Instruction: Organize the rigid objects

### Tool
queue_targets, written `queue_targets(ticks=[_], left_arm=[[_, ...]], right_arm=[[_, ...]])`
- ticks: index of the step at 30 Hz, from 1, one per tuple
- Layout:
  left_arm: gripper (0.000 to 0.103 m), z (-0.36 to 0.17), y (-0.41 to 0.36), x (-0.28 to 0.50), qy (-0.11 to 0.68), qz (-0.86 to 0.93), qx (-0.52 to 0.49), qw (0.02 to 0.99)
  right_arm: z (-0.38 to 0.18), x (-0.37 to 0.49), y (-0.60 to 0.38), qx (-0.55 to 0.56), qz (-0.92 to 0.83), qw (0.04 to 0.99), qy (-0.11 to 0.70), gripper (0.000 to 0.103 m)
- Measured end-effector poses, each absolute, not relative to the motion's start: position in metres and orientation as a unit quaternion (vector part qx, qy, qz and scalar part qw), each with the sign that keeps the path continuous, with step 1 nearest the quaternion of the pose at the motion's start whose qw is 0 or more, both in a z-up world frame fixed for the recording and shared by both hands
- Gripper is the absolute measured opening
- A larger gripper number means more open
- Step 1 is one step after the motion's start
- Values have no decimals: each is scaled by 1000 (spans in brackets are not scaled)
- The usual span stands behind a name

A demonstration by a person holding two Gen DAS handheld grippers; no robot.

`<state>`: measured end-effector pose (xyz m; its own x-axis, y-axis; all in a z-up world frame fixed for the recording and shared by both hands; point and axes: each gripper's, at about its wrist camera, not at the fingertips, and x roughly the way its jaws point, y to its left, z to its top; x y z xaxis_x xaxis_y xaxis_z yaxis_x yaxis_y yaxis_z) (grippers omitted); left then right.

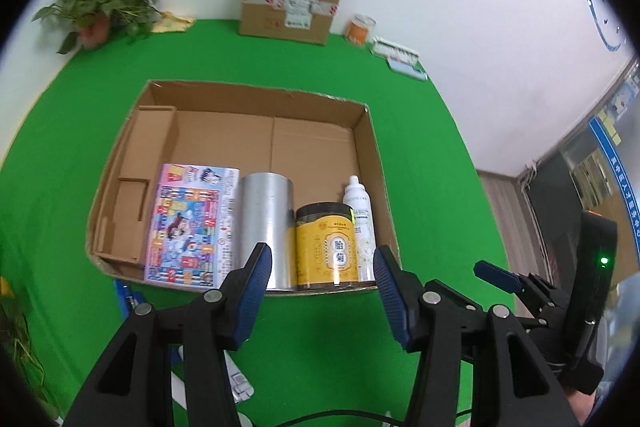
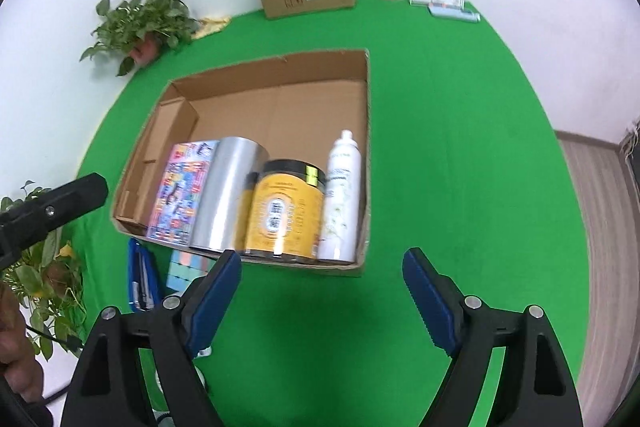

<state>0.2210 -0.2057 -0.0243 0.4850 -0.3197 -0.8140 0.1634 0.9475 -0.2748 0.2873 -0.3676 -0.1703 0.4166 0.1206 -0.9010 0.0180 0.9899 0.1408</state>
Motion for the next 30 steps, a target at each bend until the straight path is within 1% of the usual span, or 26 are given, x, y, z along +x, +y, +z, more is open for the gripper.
queue_targets(ticks=[1, 2, 3, 4, 5, 6, 7, 8, 9, 10, 11, 12, 14, 15, 17, 22, 24, 26, 30], left_arm=[[52, -22, -202, 218, 484, -134, -75, 862], [52, -21, -198, 216, 481, -129, -68, 865], [52, -19, -193, 214, 477, -126, -64, 867], [52, -16, -188, 211, 472, -127, -62, 870], [39, -15, -182, 209, 468, -132, -64, 871], [21, -12, -173, 206, 464, -149, -72, 870], [4, -10, -165, 204, 464, -176, -82, 864], [3, -7, -161, 201, 461, -183, -80, 864], [3, -4, -154, 197, 452, -181, -72, 871], [3, -1, -148, 194, 442, -177, -67, 877], [10, 2, -142, 191, 435, -175, -68, 881], [19, 4, -134, 190, 432, -169, -70, 883], [78, 5, -118, 189, 433, -162, -83, 883], [84, 6, -108, 187, 426, -163, -98, 884], [84, 7, -90, 183, 404, -171, -123, 890], [84, 1, -55, 180, 405, -167, -130, 890], [84, -5, -42, 177, 409, -171, -139, 885], [84, -15, -30, 175, 424, -171, -150, 876], [84, -52, -4, 169, 486, -180, -181, 836]], right_arm=[[-164, 282, -361, 60, 30, 843, 534, 82], [-157, 277, -359, 57, 30, 846, 530, 73], [-150, 271, -355, 57, 33, 851, 521, 60], [-141, 264, -351, 57, 31, 858, 510, 29], [-131, 258, -348, 55, 22, 863, 501, 20], [-124, 254, -344, 56, 17, 867, 495, 20], [-117, 250, -339, 59, 13, 871, 487, 22], [-113, 247, -335, 60, 13, 872, 485, 25], [-109, 245, -326, 54, 8, 872, 486, 31], [-107, 244, -321, 48, 3, 872, 487, 57], [-102, 242, -315, 41, -3, 873, 486, 84], [-98, 239, -309, 35, -10, 877, 479, 90], [-85, 230, -296, 25, -23, 888, 459, 92], [-82, 227, -289, 21, -26, 888, 458, 93], [-78, 223, -274, 7, -29, 885, 464, 94], [-67, 206, -236, -10, -19, 884, 467, 94], [-64, 200, -223, -10, -4, 885, 466, 96], [-63, 192, -210, 1, 29, 883, 468, 102], [-84, 173, -179, 10, 99, 861, 499, 102]])
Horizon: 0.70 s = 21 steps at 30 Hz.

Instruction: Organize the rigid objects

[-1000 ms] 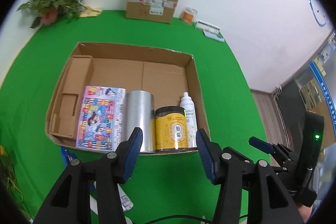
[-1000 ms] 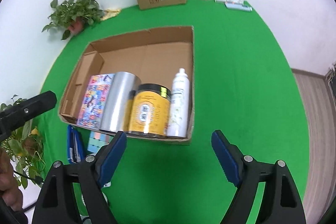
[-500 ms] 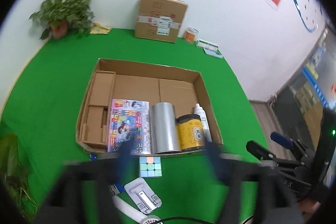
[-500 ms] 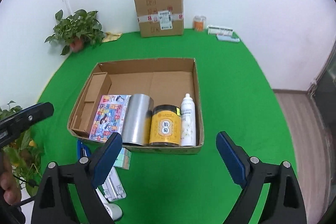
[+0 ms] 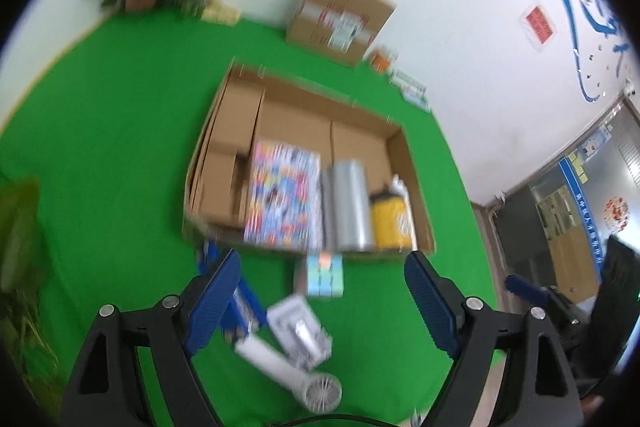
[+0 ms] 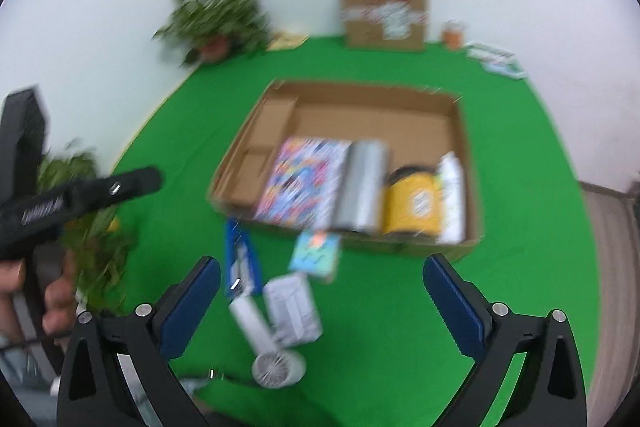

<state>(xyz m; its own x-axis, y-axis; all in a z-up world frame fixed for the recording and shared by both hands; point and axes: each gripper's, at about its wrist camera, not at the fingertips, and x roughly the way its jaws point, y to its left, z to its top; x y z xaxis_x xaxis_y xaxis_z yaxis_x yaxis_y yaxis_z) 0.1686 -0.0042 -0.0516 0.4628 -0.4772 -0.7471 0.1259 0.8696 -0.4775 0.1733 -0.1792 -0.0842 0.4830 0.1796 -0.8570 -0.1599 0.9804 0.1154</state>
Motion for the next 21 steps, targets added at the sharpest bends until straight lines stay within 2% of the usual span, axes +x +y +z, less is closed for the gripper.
queue_targets(ticks=[7, 12, 15, 21], left_arm=[[83, -98, 20, 143, 555, -182, -180, 792], [82, -125, 25, 136, 586, -184, -189, 766], [82, -142, 25, 134, 605, -179, -196, 751], [82, -157, 23, 129, 618, -187, -202, 736]], right_arm=[[-181, 144, -120, 11, 173, 739, 651, 102], [-212, 144, -104, -19, 164, 720, 674, 100], [-230, 150, -104, -27, 157, 708, 688, 90], [-269, 154, -102, -42, 168, 684, 709, 86]])
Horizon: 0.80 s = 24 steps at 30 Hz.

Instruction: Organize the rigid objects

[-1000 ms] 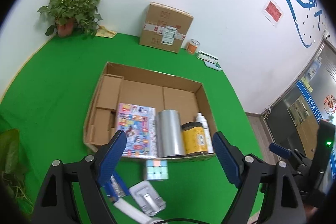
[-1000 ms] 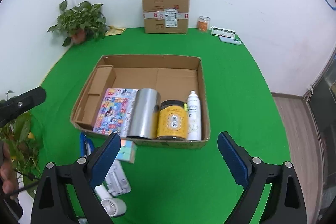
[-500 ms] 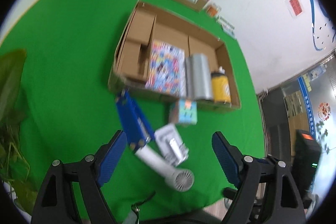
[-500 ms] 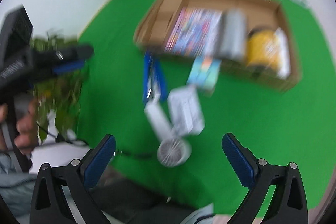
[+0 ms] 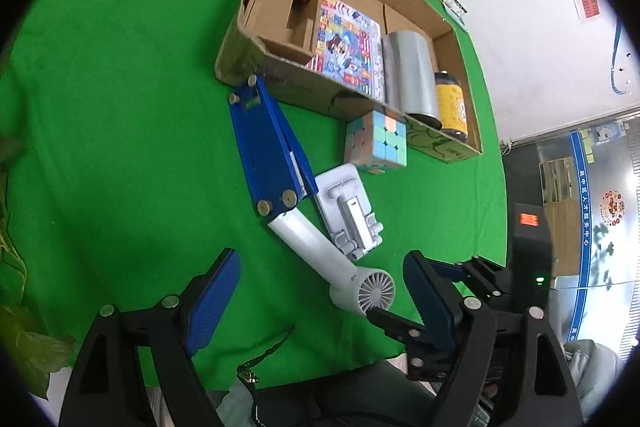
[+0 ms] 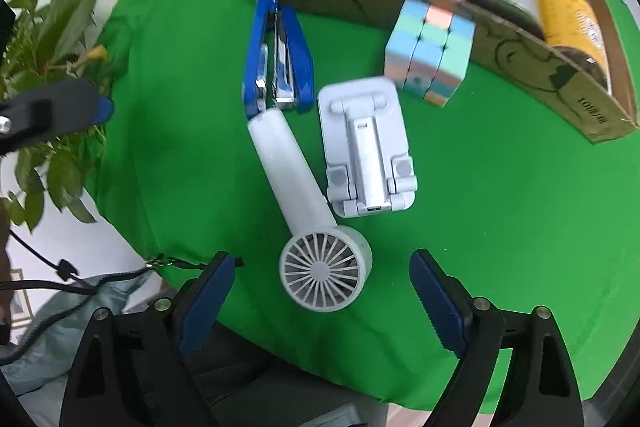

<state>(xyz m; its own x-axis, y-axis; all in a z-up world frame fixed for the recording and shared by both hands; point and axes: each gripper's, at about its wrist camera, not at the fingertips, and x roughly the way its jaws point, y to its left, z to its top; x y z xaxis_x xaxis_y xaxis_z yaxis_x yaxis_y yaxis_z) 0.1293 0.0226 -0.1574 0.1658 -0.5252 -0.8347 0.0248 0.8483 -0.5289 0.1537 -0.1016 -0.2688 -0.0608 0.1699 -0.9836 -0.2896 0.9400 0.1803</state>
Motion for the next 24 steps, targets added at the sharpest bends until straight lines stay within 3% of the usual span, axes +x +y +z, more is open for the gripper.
queue_targets(ticks=[4, 7, 10, 12, 24], left_arm=[[82, -168, 21, 127, 626, -188, -197, 731], [82, -183, 18, 124, 641, -187, -193, 719], [81, -199, 12, 121, 660, -188, -184, 703], [81, -206, 9, 119, 669, -190, -182, 695], [81, -241, -24, 121, 701, -223, -186, 652]], right_arm=[[-280, 151, -102, -57, 164, 691, 702, 74], [-292, 145, -97, -74, 172, 693, 696, 71], [-307, 135, -96, -86, 171, 684, 704, 58], [-307, 131, -100, -73, 173, 689, 700, 57], [-313, 93, -200, 243, 154, 638, 714, 57]])
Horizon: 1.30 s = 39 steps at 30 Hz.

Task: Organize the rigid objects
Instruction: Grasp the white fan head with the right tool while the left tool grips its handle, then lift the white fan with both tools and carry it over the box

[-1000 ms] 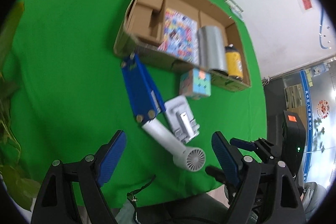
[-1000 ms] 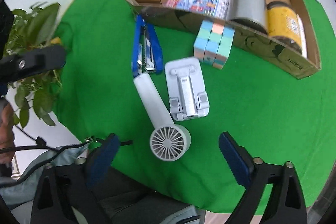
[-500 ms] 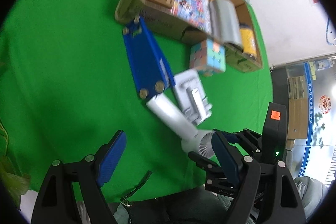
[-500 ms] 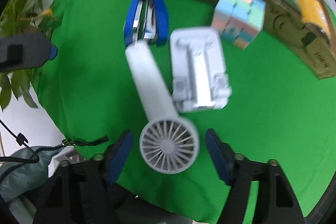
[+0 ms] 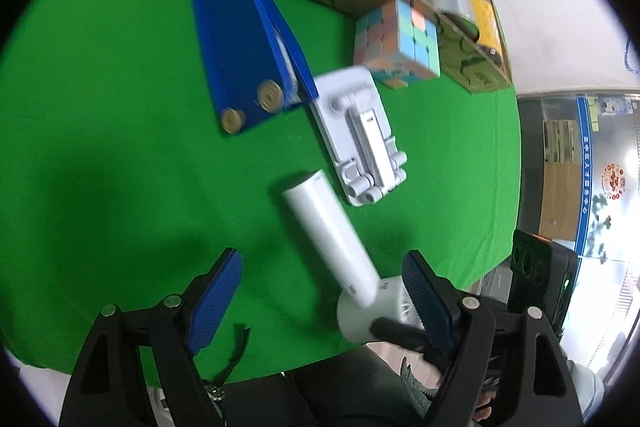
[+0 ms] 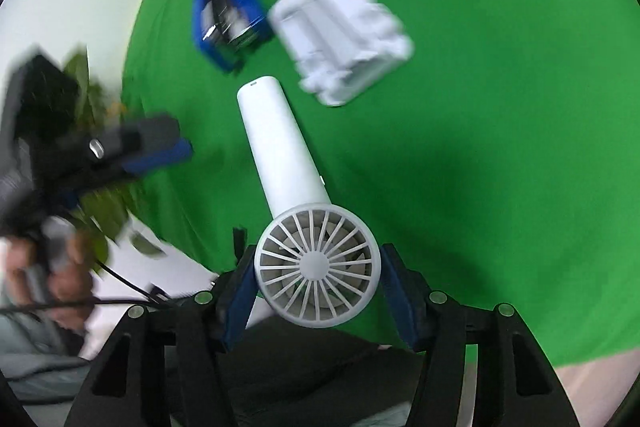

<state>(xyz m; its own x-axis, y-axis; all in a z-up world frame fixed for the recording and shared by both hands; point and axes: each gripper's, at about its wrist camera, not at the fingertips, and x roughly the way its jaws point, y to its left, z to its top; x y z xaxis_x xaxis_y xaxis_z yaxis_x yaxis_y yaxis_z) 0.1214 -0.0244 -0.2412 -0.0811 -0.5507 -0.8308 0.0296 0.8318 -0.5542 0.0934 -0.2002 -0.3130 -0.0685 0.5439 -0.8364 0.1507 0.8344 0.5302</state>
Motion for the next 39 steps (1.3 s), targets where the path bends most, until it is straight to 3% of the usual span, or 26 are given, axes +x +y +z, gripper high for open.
queue_targets(ticks=[3, 9, 15, 16, 21, 24, 26, 29, 35, 39], left_arm=[[81, -250, -40, 124, 712, -229, -184, 638], [81, -255, -69, 134, 714, -222, -194, 635], [64, -274, -79, 142, 728, -186, -204, 627], [58, -278, -79, 143, 734, -173, -201, 625], [51, -281, -66, 139, 732, -149, -224, 626], [40, -282, -58, 139, 735, -145, -216, 626], [30, -284, -43, 139, 738, -139, -213, 625], [28, -284, -34, 140, 739, -137, -218, 623], [27, -271, -26, 141, 737, -145, -196, 630], [27, -223, -13, 150, 698, -166, -203, 666]], right_arm=[[-309, 86, -229, 290, 119, 650, 692, 58], [-256, 87, -238, 182, 120, 731, 646, 75], [-251, 79, -183, 11, 192, 748, 635, 84], [-251, 77, -178, 13, 200, 745, 636, 84], [-246, 73, -174, 43, 243, 730, 637, 82], [-255, 77, -178, 49, 242, 715, 654, 82], [-262, 81, -173, 36, 247, 705, 664, 72], [-266, 85, -168, 27, 247, 696, 674, 59], [-259, 86, -152, 17, 238, 689, 684, 58], [-231, 94, -151, 32, 239, 707, 665, 58]])
